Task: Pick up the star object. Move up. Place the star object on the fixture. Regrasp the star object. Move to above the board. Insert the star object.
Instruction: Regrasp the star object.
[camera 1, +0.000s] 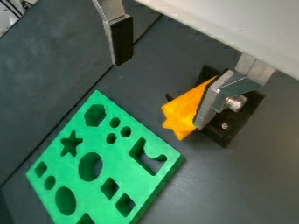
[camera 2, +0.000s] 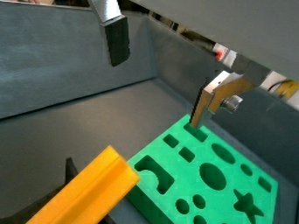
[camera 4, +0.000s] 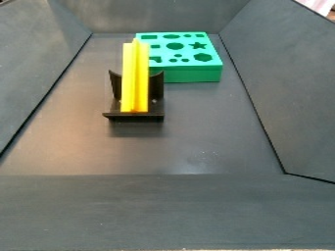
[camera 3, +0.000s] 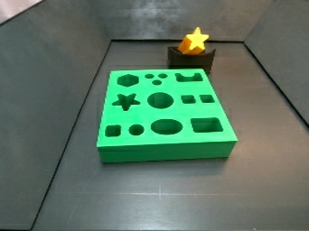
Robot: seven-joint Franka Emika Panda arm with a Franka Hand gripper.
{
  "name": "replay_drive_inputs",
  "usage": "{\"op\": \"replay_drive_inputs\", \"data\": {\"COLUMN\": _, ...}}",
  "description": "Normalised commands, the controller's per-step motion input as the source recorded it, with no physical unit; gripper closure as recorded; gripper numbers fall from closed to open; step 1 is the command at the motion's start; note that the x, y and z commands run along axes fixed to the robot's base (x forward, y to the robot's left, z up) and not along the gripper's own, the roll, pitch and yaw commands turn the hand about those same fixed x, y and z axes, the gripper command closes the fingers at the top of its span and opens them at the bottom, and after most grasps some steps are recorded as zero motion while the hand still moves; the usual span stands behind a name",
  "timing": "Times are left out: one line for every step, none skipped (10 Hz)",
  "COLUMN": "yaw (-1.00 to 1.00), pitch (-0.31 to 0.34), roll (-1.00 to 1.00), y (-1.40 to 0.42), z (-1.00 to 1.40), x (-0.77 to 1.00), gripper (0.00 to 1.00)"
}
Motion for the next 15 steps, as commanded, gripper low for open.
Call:
{"op": "replay_drive_inputs", "data": {"yaw": 0.01, "pitch": 0.03, "roll": 1.0, "y": -0.33, "z": 0.09, "x": -0.01, "gripper": 0.0}}
{"op": "replay_drive_inputs", "data": {"yaw": 0.01, "pitch": 0.028, "roll": 1.0, "y": -0.12, "z": 0.06, "x": -0.01, "gripper": 0.0}}
{"op": "replay_drive_inputs", "data": {"yaw": 0.01, "pitch": 0.025, "roll": 1.0, "y": -0.04, "z": 0.04, "x": -0.01, "gripper": 0.0}}
{"op": "replay_drive_inputs", "data": {"yaw": 0.01, "pitch": 0.023, "roll": 1.0, "y": -0.05, "z": 0.02, "x": 0.0, "gripper": 0.0}}
{"op": "replay_drive_inputs", "data": {"yaw": 0.01, "pitch": 0.022, "roll": 1.0, "y": -0.04, "z": 0.02, "x": 0.0, "gripper": 0.0}}
{"op": "replay_drive_inputs", "data": {"yaw": 0.01, "pitch": 0.025, "roll": 1.0, "y": -0.02, "z": 0.02, "x": 0.0, "gripper": 0.0}}
{"op": "replay_drive_inputs", "data": {"yaw": 0.02, "pitch": 0.028, "roll": 1.0, "y": -0.02, "z": 0.02, "x": 0.0, "gripper": 0.0}}
{"op": "replay_drive_inputs", "data": {"yaw": 0.02, "pitch": 0.036, "roll": 1.0, "y": -0.02, "z": 0.01, "x": 0.01, "gripper": 0.0}}
{"op": "replay_drive_inputs", "data": {"yaw": 0.02, "pitch": 0.045, "roll": 1.0, "y": -0.02, "z": 0.0, "x": 0.03, "gripper": 0.0}}
{"op": "replay_drive_inputs", "data": {"yaw": 0.02, "pitch": 0.053, "roll": 1.0, "y": -0.03, "z": 0.0, "x": 0.04, "gripper": 0.0}}
{"op": "replay_drive_inputs", "data": {"yaw": 0.03, "pitch": 0.064, "roll": 1.0, "y": -0.03, "z": 0.0, "x": 0.05, "gripper": 0.0}}
{"op": "replay_drive_inputs", "data": {"yaw": 0.03, "pitch": 0.077, "roll": 1.0, "y": -0.03, "z": -0.01, "x": 0.07, "gripper": 0.0}}
{"op": "replay_drive_inputs", "data": {"yaw": 0.04, "pitch": 0.1, "roll": 1.0, "y": -0.04, "z": -0.01, "x": 0.08, "gripper": 0.0}}
{"op": "replay_drive_inputs", "data": {"yaw": 0.05, "pitch": 0.121, "roll": 1.0, "y": -0.04, "z": -0.01, "x": 0.1, "gripper": 0.0}}
{"op": "replay_drive_inputs", "data": {"yaw": 0.06, "pitch": 0.145, "roll": 1.0, "y": -0.04, "z": -0.01, "x": 0.11, "gripper": 0.0}}
